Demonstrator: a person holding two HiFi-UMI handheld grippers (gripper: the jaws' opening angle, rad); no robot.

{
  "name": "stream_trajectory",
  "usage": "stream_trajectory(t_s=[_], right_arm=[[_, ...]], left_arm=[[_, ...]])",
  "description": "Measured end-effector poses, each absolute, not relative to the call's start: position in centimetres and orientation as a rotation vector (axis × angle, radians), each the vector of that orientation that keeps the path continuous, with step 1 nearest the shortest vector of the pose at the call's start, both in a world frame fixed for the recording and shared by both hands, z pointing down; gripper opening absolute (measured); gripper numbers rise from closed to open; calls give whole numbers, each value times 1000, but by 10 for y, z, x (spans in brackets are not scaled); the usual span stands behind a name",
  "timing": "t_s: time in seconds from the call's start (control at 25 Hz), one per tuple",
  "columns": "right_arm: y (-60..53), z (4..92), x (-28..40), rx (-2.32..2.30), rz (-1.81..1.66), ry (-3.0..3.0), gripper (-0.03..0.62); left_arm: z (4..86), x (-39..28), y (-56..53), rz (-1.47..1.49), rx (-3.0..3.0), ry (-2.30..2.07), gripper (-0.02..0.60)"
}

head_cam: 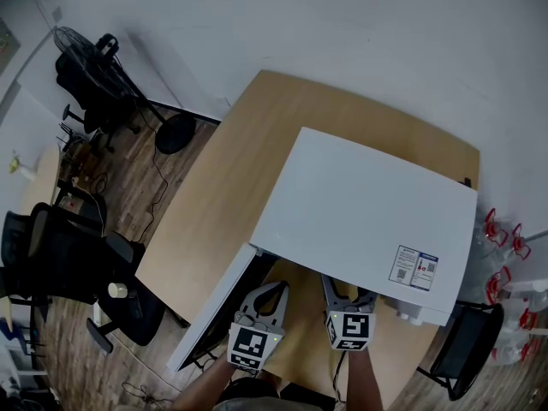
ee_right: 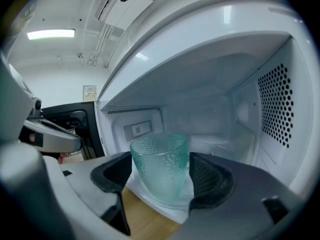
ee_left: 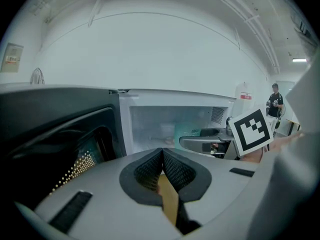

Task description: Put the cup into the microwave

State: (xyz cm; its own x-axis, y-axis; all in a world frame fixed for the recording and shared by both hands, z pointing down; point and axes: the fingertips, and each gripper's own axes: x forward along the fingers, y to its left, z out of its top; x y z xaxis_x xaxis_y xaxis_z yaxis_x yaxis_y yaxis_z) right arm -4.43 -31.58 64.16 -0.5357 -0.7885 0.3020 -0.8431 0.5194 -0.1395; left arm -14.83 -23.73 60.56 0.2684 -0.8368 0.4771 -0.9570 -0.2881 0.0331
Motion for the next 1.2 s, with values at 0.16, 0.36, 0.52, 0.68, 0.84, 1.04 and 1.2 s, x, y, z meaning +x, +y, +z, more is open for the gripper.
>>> stream_trajectory(t_s=[0.16,0.36,0.52,0.68,0.84,1.04,1.2], right_arm=[[-314,639,-43,1404,398,-2556,348],[-311,632,-40,1415,392,-2556,348],[-304,624,-38,1420,379,-2558,348],[-296,613,-33,1430,363,-2554,348],[-284,600,-25,1455,353,-2560,348],[-264,583,-12,1496,352,-2545,347],[-245,564,1,1544,335,-2539,336]], left_arm=[[603,-149,-235,538,2233,-1645,23],[597,-149,-232,532,2242,-1655,23],[588,-147,-230,521,2260,-1657,23],[577,-144,-226,509,2286,-1659,23],[564,-139,-219,487,2320,-1661,23],[544,-132,-208,462,2375,-1649,23],[532,-127,-195,443,2410,-1638,23]])
